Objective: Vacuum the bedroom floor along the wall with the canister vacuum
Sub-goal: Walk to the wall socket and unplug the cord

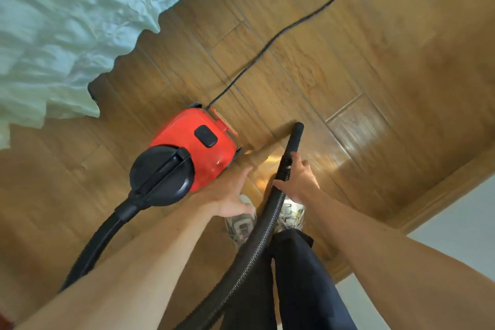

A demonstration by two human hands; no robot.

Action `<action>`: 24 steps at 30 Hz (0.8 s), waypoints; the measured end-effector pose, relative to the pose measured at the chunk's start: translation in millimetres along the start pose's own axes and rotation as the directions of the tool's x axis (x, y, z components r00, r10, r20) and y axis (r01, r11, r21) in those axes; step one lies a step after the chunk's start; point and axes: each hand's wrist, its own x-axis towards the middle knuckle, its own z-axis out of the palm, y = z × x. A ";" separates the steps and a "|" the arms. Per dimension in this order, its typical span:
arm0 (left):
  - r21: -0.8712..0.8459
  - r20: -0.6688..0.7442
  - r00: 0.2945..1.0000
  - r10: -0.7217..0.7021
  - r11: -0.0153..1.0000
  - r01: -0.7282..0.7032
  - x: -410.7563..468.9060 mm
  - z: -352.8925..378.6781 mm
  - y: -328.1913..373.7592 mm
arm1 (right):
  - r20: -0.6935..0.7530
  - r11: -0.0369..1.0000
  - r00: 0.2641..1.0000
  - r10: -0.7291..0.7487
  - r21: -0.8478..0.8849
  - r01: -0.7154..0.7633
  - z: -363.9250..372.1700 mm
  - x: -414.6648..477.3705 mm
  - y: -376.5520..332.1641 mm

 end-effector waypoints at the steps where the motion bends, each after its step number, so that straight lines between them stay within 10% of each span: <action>1: 0.016 -0.028 1.000 0.003 1.000 -0.002 -8.8 -12.1 8.4 | 0.002 0.997 1.000 -0.028 -0.074 0.029 -13.7 -8.8 -7.9; 14: 0.347 -0.450 0.888 0.090 0.934 0.081 -225.4 -235.3 161.0 | -0.279 0.874 0.898 -0.339 -0.448 0.191 -295.7 -215.7 -166.6; 24: 0.504 -0.702 0.632 0.329 0.856 0.114 -483.1 -391.5 313.9 | -0.558 0.800 0.636 -0.533 -0.578 0.163 -496.1 -492.4 -276.1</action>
